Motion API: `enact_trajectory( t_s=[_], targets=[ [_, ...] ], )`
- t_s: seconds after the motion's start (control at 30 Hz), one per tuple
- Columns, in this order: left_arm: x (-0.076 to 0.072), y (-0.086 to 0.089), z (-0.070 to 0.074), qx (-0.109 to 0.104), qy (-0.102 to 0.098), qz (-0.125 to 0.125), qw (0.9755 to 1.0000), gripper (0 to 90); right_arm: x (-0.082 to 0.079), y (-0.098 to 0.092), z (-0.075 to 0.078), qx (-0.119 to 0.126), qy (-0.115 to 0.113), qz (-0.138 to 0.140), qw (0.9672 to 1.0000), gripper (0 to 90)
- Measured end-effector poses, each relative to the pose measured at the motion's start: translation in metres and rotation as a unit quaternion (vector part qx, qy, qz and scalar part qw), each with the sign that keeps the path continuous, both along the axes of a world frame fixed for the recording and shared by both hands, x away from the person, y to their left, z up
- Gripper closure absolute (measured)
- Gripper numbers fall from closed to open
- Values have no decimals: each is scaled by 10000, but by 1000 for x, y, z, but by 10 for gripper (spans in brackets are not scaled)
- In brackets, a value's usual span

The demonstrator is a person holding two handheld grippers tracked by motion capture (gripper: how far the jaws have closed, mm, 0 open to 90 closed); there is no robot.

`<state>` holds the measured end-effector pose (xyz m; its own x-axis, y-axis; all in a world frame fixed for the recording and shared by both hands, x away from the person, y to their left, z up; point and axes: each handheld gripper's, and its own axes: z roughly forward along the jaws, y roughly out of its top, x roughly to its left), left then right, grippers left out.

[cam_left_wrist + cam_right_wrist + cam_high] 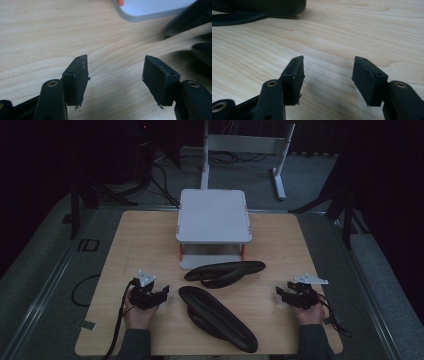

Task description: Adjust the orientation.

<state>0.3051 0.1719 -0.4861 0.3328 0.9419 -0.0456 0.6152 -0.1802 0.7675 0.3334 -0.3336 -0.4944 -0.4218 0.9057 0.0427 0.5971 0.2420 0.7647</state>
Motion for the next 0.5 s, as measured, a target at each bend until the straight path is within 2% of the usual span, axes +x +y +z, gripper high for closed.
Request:
enact_trajectory(
  t_s=[0.07, 0.17, 0.27, 0.3, 0.5],
  targets=[
    [-9, -1, 5, 61, -179, -161, 9997, 373, -4, 3, 3, -1, -49, 97, 9999, 420],
    [-16, -3, 9, 116, -250, -289, 9992, 369, -9, 8, 7, -15, -115, 167, 9998, 419],
    [-28, -5, 13, 173, -389, -468, 9980, 367, -15, 12, 11, -12, -193, 267, 9995, 416],
    [-36, -7, 16, 184, -458, -573, 9971, 367, -18, 14, 13, -1, -213, 301, 9993, 415],
    [-52, -12, 21, 145, -509, -819, 9952, 373, -33, 25, 23, -10, -318, 563, 9979, 410]
  ],
)
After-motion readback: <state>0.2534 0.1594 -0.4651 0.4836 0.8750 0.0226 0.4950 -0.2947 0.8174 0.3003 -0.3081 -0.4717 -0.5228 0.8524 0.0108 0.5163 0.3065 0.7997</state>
